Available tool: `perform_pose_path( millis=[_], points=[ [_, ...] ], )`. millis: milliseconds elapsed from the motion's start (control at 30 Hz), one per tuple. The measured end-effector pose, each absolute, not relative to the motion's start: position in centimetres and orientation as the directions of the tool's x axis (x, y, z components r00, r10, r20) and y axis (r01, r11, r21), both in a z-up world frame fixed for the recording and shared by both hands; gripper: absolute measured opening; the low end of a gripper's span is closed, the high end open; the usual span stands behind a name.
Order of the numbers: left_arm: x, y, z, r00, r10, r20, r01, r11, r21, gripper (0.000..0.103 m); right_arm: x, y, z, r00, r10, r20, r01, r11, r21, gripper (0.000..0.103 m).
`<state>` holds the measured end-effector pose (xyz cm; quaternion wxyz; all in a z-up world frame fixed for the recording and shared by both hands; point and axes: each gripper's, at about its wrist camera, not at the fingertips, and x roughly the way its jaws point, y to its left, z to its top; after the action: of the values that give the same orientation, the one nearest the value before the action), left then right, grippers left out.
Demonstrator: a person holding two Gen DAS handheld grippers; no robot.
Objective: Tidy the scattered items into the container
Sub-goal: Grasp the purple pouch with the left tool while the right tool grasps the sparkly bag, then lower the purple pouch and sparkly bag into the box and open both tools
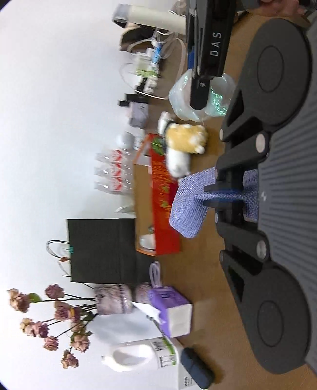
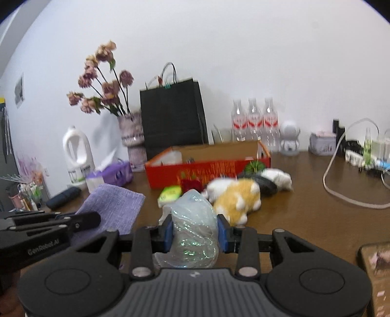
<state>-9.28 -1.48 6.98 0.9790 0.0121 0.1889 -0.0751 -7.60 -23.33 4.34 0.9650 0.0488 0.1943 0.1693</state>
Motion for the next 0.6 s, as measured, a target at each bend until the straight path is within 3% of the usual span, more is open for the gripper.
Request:
perform_pose_path(
  millis=[200, 333, 467, 600],
  points=[
    [-0.2, -1.1, 11.3, 0.916, -0.195, -0.35, 0.205, 0.979, -0.008, 0.005, -1.5, -24.3, 9.7, 0.878, 0.375, -0.298, -0.357, 0.927, 0.117, 0.035],
    [10.9, -0.8, 14.2, 0.881, -0.245, -0.404, 0.234, 0.969, -0.078, 0.005, 7.7, -24.5, 14.3, 0.881, 0.376, -0.287, -0.36, 0.927, 0.109, 0.035],
    [23.3, -2.4, 14.1, 0.812, -0.223, -0.539, 0.233, 0.971, -0.051, 0.006, 20.7, -23.8, 15.1, 0.825, 0.396, -0.403, -0.336, 0.917, 0.214, 0.036],
    [33.0, -4.0, 12.0, 0.771, -0.153, -0.618, 0.194, 0.981, -0.001, 0.005, 32.8, -22.1, 12.0, 0.753, 0.311, -0.58, -0.251, 0.95, 0.185, 0.036]
  ],
)
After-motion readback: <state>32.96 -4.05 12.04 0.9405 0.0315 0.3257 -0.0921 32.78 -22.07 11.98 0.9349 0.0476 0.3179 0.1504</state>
